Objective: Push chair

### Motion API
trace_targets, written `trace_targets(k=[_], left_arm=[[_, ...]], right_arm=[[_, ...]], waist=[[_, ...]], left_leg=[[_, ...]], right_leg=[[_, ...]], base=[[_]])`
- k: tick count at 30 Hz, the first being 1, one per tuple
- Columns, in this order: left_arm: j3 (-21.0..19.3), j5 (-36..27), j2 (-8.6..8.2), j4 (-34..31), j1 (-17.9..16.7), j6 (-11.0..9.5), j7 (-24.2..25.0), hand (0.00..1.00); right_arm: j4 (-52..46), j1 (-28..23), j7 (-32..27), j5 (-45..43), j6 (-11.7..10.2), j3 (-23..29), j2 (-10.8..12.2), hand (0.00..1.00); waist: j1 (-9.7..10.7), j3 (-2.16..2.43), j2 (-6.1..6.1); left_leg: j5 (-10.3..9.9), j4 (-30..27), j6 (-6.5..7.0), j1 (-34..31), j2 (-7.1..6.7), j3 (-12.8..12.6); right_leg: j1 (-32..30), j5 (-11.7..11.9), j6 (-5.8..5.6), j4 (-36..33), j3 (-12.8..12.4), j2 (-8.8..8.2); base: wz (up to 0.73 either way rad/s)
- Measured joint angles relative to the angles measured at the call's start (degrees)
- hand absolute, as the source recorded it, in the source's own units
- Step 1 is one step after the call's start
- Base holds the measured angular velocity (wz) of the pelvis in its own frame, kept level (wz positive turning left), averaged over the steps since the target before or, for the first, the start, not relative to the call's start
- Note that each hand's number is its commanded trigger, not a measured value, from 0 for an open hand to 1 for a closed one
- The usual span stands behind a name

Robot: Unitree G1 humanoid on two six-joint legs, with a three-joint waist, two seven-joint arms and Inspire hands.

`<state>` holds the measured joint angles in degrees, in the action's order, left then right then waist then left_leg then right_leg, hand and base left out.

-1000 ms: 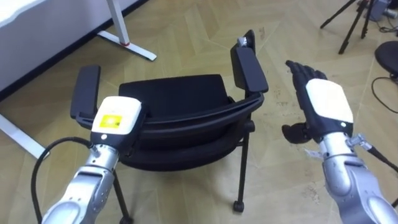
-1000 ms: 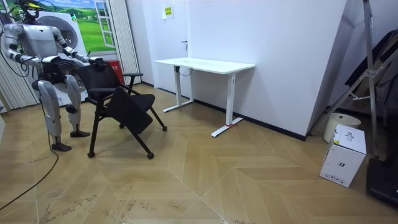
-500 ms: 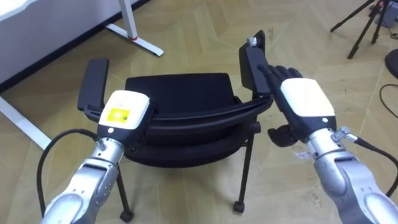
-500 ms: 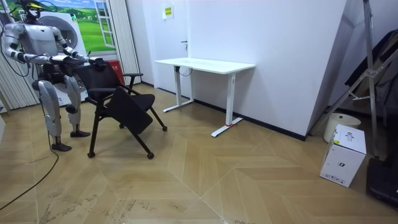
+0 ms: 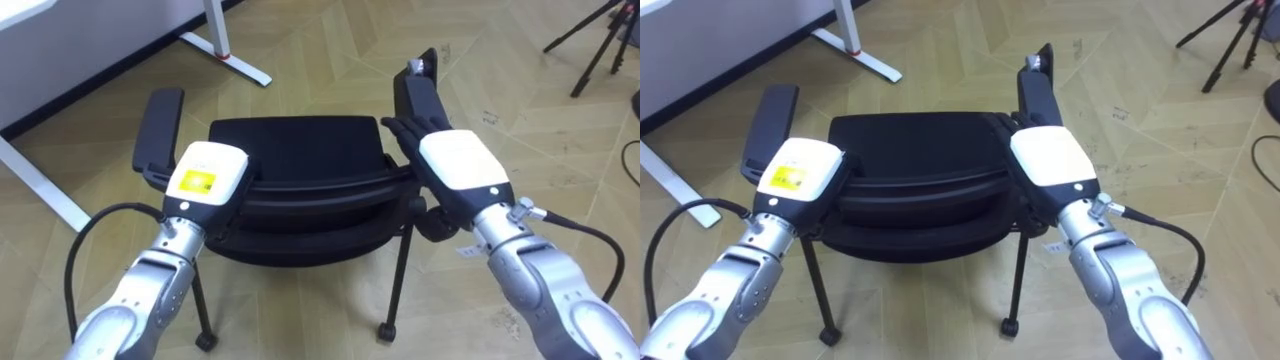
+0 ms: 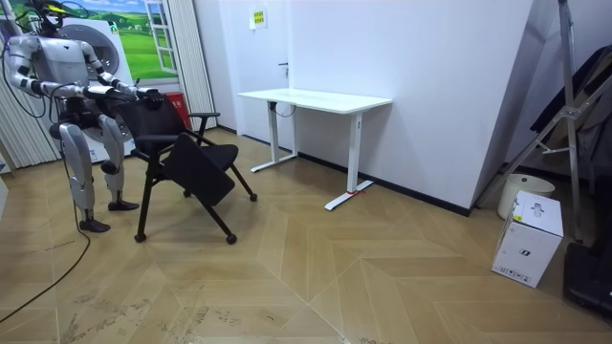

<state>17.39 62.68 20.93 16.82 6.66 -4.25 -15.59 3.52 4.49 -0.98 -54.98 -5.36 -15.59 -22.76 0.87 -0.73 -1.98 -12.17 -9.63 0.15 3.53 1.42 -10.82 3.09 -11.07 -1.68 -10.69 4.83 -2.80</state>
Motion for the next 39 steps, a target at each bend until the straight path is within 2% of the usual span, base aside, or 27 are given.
trace_targets(k=[12,16,24,31,39], left_arm=[[2.07,0.42,0.30,0.53,1.49,0.05,-0.05,1.00],[3.14,0.35,0.42,1.00,2.16,0.10,-0.07,1.00],[4.07,0.40,0.41,0.48,2.41,0.05,-0.07,1.00],[4.47,0.35,0.40,0.73,2.35,-0.06,-0.25,1.00],[4.54,0.37,0.41,1.69,2.42,-0.88,-1.69,1.00]], right_arm=[[-0.54,0.13,1.70,-2.47,0.25,-1.33,0.00,0.00],[-0.16,1.60,1.68,-3.06,1.07,-4.96,-1.02,0.00],[0.02,2.29,2.37,-6.32,1.10,-8.57,-1.03,0.00],[3.43,3.06,2.40,-6.05,0.96,-8.60,-1.03,0.00],[7.66,5.05,0.63,-6.07,0.45,-8.59,-0.66,0.00]], waist=[[-1.40,-0.04,-0.96],[-2.77,-0.14,-1.25],[-2.86,-0.09,-1.17],[-2.86,-0.15,-1.08],[-2.87,-0.25,-0.88]], left_leg=[[0.00,0.01,0.00,0.25,0.00,0.44],[0.00,0.01,0.00,0.71,0.03,0.63],[0.00,0.00,0.00,0.38,0.03,1.72],[0.00,0.02,0.00,0.94,-0.06,3.25],[0.00,0.02,0.00,1.04,-0.09,3.52]], right_leg=[[0.45,0.00,0.00,0.02,0.43,0.01],[0.82,0.00,0.00,0.14,0.57,0.04],[0.90,0.00,0.00,0.14,1.62,0.03],[1.63,0.00,0.00,0.21,1.62,0.05],[1.75,0.00,0.00,0.18,1.62,0.04]], base=[[0.01],[-0.04],[0.06],[0.00],[0.00]])
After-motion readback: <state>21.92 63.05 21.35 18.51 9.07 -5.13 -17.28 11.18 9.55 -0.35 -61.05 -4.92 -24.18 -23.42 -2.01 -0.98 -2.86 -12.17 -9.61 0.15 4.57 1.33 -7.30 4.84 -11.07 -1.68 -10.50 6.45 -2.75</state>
